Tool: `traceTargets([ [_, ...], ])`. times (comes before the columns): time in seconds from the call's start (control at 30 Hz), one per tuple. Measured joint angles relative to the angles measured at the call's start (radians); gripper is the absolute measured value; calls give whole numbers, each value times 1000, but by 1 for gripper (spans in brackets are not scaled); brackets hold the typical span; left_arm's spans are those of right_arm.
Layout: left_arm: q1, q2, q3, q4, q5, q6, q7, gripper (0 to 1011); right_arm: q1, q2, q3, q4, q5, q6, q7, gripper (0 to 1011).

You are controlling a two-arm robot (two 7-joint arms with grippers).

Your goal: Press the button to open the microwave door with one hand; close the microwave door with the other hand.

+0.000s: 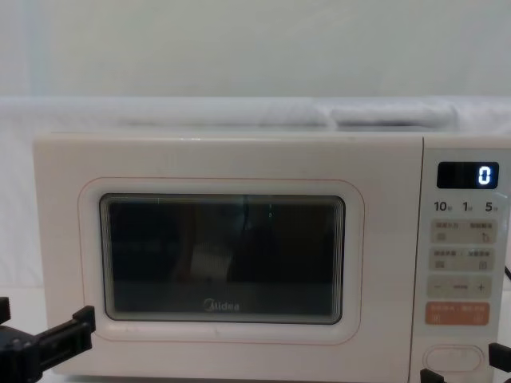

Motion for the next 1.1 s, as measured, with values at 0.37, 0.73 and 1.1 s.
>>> traceTargets([
  [0.37,-1,1,1,-3,0,1,-1,1001,0,0,0,0,0,0,0,1002],
  [0.73,-2,1,1,-4,0,2,-2,1001,0,0,0,0,0,0,0,1001],
  [1.1,-2,1,1,-5,0,2,-2,1001,0,0,0,0,0,0,0,1001],
])
